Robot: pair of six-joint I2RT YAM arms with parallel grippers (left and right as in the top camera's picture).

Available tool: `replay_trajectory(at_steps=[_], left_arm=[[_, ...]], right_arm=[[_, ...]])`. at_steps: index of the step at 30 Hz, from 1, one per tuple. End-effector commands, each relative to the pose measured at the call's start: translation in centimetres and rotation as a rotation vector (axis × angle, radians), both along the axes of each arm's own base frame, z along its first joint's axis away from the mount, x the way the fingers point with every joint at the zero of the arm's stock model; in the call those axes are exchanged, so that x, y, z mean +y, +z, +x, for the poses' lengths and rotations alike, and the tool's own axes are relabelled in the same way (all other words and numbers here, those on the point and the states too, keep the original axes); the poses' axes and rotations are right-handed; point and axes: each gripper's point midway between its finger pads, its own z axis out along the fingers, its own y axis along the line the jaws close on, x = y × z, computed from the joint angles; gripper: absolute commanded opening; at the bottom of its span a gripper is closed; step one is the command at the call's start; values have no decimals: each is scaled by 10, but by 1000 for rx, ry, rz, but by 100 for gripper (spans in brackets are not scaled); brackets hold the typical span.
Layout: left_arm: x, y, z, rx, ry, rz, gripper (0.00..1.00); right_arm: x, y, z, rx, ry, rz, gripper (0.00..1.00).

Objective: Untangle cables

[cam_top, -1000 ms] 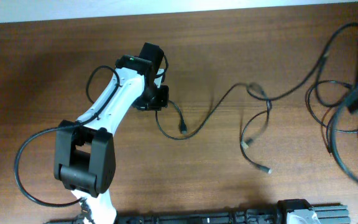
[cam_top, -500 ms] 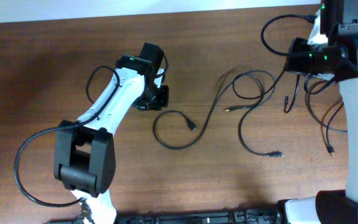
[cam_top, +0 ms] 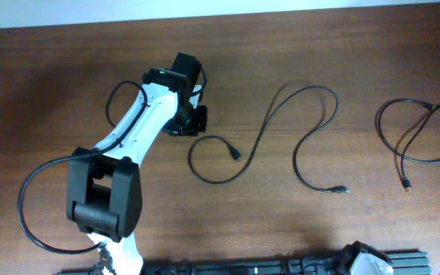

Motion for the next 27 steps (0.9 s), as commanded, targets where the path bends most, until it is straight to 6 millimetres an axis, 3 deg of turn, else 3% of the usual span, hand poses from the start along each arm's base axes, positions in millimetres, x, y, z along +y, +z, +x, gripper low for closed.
replay_trajectory(at_steps=[1,4,5,6,10,13,17,18,20,21,22,27], left_arm=[[0,-2,0,5,-13,11,11],[0,-2,0,6,-13,11,10],[0,-2,-1,7,-13,12,10],[0,-2,-1,8,-13,12,11],[1,-2,-2,15,-13,14,11],[1,-3,-4,21,-13,17,10],[2,-3,-5,25,-13,18,10],[2,-3,-5,25,-13,18,10],[2,-3,-5,25,-13,18,10],[2,-3,-5,25,-13,18,10],[2,-3,-5,25,-13,18,11],[1,-3,-5,25,-16,18,11]], right_arm=[[-32,-67,49,206,-9,131,4],[-47,-128,80,389,11,251,4],[-54,-160,92,482,11,309,4],[-57,-179,97,539,14,346,4],[-65,-234,112,716,47,408,4],[-72,-251,117,766,38,417,4],[-81,-259,116,811,3,393,4],[-84,-259,114,818,-11,386,11],[-89,-259,109,836,-47,369,37],[-90,-259,108,841,-54,366,56],[-90,-259,108,842,-54,366,61],[-75,-269,113,839,21,423,60]])
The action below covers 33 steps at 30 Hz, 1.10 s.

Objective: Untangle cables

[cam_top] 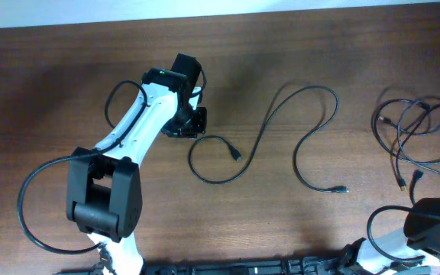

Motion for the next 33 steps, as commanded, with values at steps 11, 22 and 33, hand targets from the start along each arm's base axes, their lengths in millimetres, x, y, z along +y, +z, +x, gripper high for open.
replay_trajectory(at_steps=[11,22,33], left_arm=[[-9,-1,4,-13,-19,-29,11],[-16,-1,3,-19,-36,-31,12],[-16,-1,4,-22,-36,-33,12]], right_arm=[[126,-100,42,9,642,361,81],[209,-212,96,-6,1262,2,92],[240,-239,101,-105,1291,206,9]])
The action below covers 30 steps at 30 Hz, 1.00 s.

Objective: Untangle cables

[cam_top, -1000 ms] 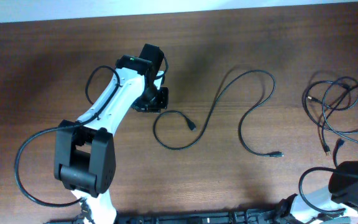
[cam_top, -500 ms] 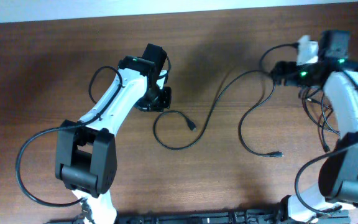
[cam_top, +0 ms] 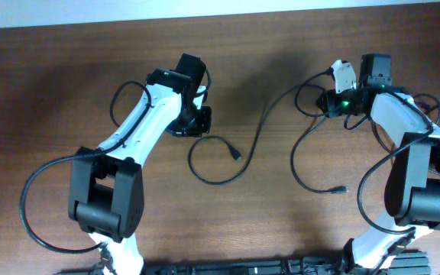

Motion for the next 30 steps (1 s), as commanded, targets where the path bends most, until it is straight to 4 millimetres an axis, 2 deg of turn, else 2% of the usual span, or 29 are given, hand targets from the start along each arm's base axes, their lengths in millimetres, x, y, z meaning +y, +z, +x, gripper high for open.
replay_trajectory(at_steps=[1,3,7,8,9,11,12,14,15,17,18,20,21,23,30], left_arm=[[-4,-1,1,1,-14,-9,12],[-5,-1,1,-2,-17,-11,12],[-7,0,2,-9,-21,-14,13],[-7,0,2,-10,-21,-13,12],[-7,0,3,-13,-21,-11,13],[-7,0,3,-13,-20,-11,13],[-7,0,3,-14,-21,-11,13],[-6,0,3,-15,-21,-8,13],[-6,-1,3,-14,-21,-8,13],[-5,-1,3,-16,-23,-4,13],[-4,-1,4,-19,-22,2,13],[-4,-1,4,-19,-23,3,13],[-4,-1,4,-19,-23,2,13],[-5,-1,4,-19,-25,2,13],[-6,-1,2,-15,-27,3,13]], right_arm=[[13,-4,-6,50,-41,103,4],[14,-7,-13,123,-145,160,4],[33,0,-26,205,-159,296,4],[33,7,-24,201,-174,306,4],[32,23,-19,176,-169,313,4],[20,78,-2,86,-189,312,4],[8,114,7,25,-226,321,4],[-24,198,22,-130,-352,367,4],[-51,250,21,-229,-453,408,4],[-99,320,0,-393,-587,431,4],[-117,340,-12,-443,-648,440,4],[-160,372,-51,-542,-793,440,4],[-173,378,-63,-567,-828,425,4],[-188,374,-76,-557,-885,417,4],[-203,309,-65,-346,-951,447,4]])
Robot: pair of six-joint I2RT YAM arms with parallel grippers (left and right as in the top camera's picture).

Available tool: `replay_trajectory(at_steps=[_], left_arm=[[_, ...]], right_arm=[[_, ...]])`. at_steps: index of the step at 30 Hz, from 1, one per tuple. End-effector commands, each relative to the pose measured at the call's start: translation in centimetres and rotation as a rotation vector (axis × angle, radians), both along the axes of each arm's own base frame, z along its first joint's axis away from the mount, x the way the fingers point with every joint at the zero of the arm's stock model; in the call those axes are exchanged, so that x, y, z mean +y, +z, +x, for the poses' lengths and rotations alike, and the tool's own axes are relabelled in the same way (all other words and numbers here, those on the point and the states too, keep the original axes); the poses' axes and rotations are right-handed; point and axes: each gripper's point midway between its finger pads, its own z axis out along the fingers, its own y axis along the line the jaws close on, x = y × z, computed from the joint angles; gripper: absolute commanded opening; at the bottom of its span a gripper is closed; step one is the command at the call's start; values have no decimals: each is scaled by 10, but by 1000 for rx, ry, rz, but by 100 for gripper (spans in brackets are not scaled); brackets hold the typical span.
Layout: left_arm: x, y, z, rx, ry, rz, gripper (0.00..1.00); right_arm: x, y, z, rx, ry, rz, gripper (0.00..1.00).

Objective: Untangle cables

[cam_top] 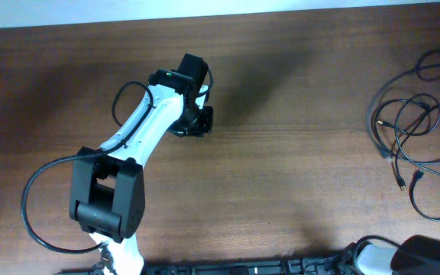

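Several black cables (412, 130) lie bunched in overlapping loops at the table's right edge, from the top right corner down to a wide loop (436, 200) near the front. Two plug ends (400, 182) show among them. The overhead view shows no cable on the middle of the table. My left gripper (198, 121) hangs low over bare wood left of centre, and its jaws are too dark to read. Of the right arm only the base (415, 256) shows at the bottom right, with its gripper out of view.
The left arm's own black hose (33, 200) curves out to the left of its base. A pale strip of wall (128, 11) runs along the table's far edge. A dark rail (243, 267) lines the front edge.
The right arm, which reached over the long wavy cable's top bend, is back at the bottom right. That cable has gone from the middle and more loops lie at the right edge. The left gripper barely moved.
First a long wavy cable lay across the middle, its loop below my left gripper, and one looped cable lay at the right. Then more loops showed at the right. Then the right arm was at the long cable's top bend. Now all cables sit at the right edge.
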Motion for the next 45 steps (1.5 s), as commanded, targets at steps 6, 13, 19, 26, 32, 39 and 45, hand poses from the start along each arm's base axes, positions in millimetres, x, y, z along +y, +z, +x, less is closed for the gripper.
replay_trajectory(at_steps=[6,13,19,26,32,39,45], left_arm=[[-1,-1,0,0,-17,4,13],[-1,-1,0,1,-17,4,13],[-1,-2,0,1,-16,4,13],[-4,-1,12,-44,-14,-9,36],[25,21,49,-138,75,-3,82],[95,30,30,25,300,48,99],[116,33,-24,244,312,137,99]], right_arm=[[-19,-47,15,102,3,45,4],[-30,-62,4,187,-72,32,99],[-13,-81,-10,280,-58,110,98],[82,-102,11,438,280,-91,98],[204,-123,29,521,642,-327,98],[246,-210,-2,935,803,-418,98],[239,-244,-63,1260,870,-315,99]])
